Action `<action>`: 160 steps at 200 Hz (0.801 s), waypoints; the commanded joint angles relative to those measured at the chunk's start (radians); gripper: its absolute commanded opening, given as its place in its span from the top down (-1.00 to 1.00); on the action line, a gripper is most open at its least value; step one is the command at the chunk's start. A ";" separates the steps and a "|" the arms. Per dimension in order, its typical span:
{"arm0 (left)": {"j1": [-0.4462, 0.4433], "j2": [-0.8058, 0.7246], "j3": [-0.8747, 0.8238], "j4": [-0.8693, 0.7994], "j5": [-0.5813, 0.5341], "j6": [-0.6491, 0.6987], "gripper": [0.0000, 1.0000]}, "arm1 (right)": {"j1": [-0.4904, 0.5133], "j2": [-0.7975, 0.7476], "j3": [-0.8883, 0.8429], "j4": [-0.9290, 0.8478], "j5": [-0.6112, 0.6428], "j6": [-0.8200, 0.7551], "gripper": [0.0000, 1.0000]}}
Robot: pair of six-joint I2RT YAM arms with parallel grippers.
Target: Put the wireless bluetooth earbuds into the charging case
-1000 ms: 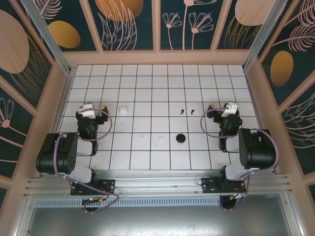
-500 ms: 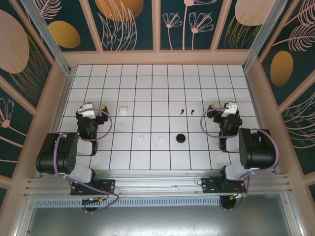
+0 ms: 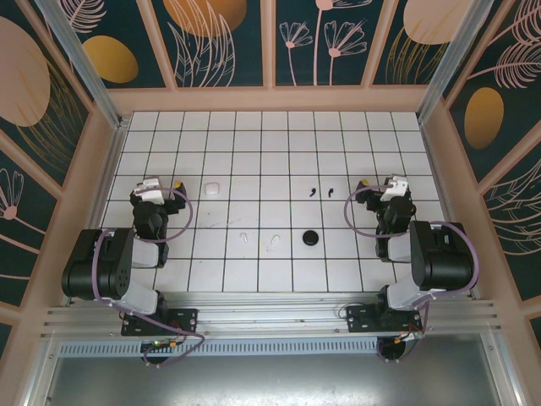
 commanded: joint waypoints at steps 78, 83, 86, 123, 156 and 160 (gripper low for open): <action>0.000 -0.132 0.107 -0.244 -0.051 -0.022 -0.97 | 0.007 -0.230 0.132 -0.382 -0.173 -0.014 -0.98; 0.000 -0.149 0.124 -0.289 -0.049 -0.024 -0.97 | 0.009 -0.256 0.141 -0.415 -0.181 -0.005 -0.98; 0.000 -0.156 0.136 -0.317 -0.047 -0.027 -0.97 | 0.008 -0.265 0.145 -0.429 -0.183 -0.002 -0.98; 0.000 -0.258 0.279 -0.584 0.025 -0.134 -0.97 | 0.032 -0.371 0.335 -0.881 -0.107 0.160 -0.87; -0.027 -0.292 0.427 -0.866 0.073 -0.211 -0.87 | 0.130 -0.340 0.474 -1.247 0.004 0.298 -0.76; -0.039 -0.296 0.438 -0.890 0.075 -0.214 -0.86 | 0.155 -0.336 0.487 -1.285 0.018 0.304 -0.76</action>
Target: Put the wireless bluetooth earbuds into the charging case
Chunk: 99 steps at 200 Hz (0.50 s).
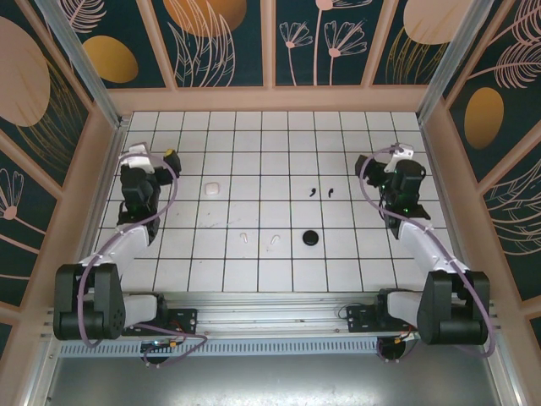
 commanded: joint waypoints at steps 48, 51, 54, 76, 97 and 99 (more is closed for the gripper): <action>-0.325 0.013 0.163 -0.521 0.070 -0.108 -0.78 | 0.362 0.059 0.153 -0.708 0.054 0.217 -0.77; -0.348 0.020 0.165 -0.532 0.068 -0.113 -0.77 | 0.377 0.065 0.159 -0.732 0.041 0.223 -0.77; -0.370 0.029 0.167 -0.542 0.066 -0.115 -0.77 | 0.392 0.071 0.164 -0.755 0.028 0.229 -0.77; -0.522 0.079 0.153 -0.539 0.055 -0.159 -0.76 | 0.513 0.101 0.196 -0.891 0.025 0.256 -0.77; -0.640 0.137 0.177 -0.518 0.057 -0.193 -0.76 | 0.608 0.116 0.201 -0.947 0.041 0.281 -0.78; -0.650 0.143 0.183 -0.520 0.057 -0.195 -0.76 | 0.612 0.119 0.201 -0.949 0.040 0.282 -0.78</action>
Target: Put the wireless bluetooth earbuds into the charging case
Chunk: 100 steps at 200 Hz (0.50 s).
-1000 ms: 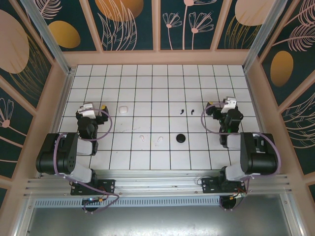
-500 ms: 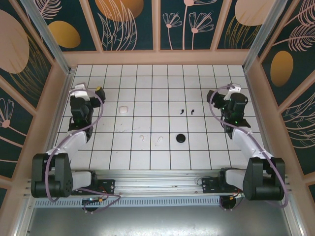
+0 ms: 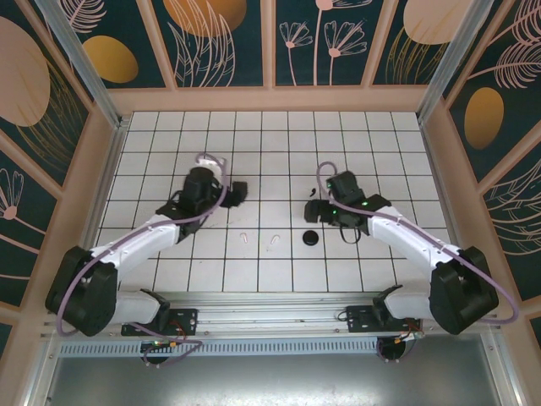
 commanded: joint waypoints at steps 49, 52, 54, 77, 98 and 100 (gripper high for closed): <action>-0.167 0.142 0.108 0.026 0.071 -0.082 -0.92 | 0.106 0.115 0.038 -0.130 -0.030 0.034 -0.72; -0.167 0.144 0.115 0.022 0.069 -0.082 -0.92 | 0.105 0.126 0.041 -0.130 -0.029 0.028 -0.71; -0.166 0.146 0.120 0.020 0.068 -0.081 -0.93 | 0.105 0.133 0.044 -0.131 -0.028 0.024 -0.70; -0.167 0.151 0.150 0.000 0.062 -0.069 -0.94 | 0.106 0.202 0.063 -0.119 -0.020 -0.007 -0.65; -0.166 0.124 0.127 0.008 0.054 -0.070 -0.93 | 0.106 0.247 0.082 -0.107 -0.031 -0.023 -0.65; -0.166 0.120 0.122 0.010 0.053 -0.071 -0.92 | 0.106 0.250 0.083 -0.106 -0.032 -0.025 -0.64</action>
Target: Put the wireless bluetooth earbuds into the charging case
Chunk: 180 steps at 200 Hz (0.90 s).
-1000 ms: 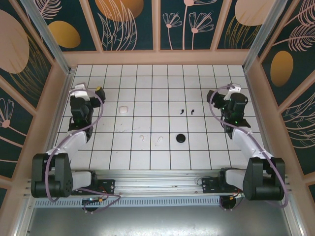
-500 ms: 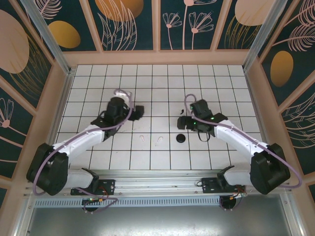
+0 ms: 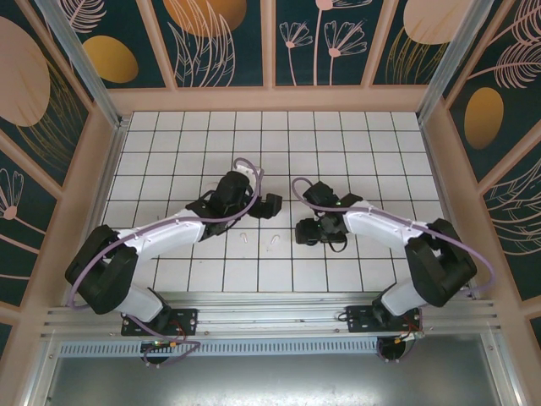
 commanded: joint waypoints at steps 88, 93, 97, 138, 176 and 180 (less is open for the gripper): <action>0.003 -0.061 -0.037 0.040 0.016 -0.007 -0.74 | 0.007 0.154 0.077 0.019 0.025 -0.063 -0.38; 0.002 -0.062 -0.037 0.040 0.013 -0.006 -0.73 | 0.007 0.157 0.074 0.022 0.026 -0.061 -0.36; 0.002 -0.064 -0.040 0.041 0.012 -0.007 -0.73 | 0.008 0.157 0.076 0.024 0.026 -0.059 -0.34; 0.002 -0.068 -0.055 0.059 0.005 -0.006 -0.75 | 0.001 0.153 0.072 0.036 0.033 -0.029 -0.13; 0.002 -0.125 -0.127 0.168 0.028 0.030 -0.77 | -0.015 0.092 0.067 0.062 0.019 0.035 -0.11; 0.002 -0.136 -0.141 0.189 0.035 0.035 -0.78 | -0.017 0.081 0.071 0.063 0.014 0.045 -0.11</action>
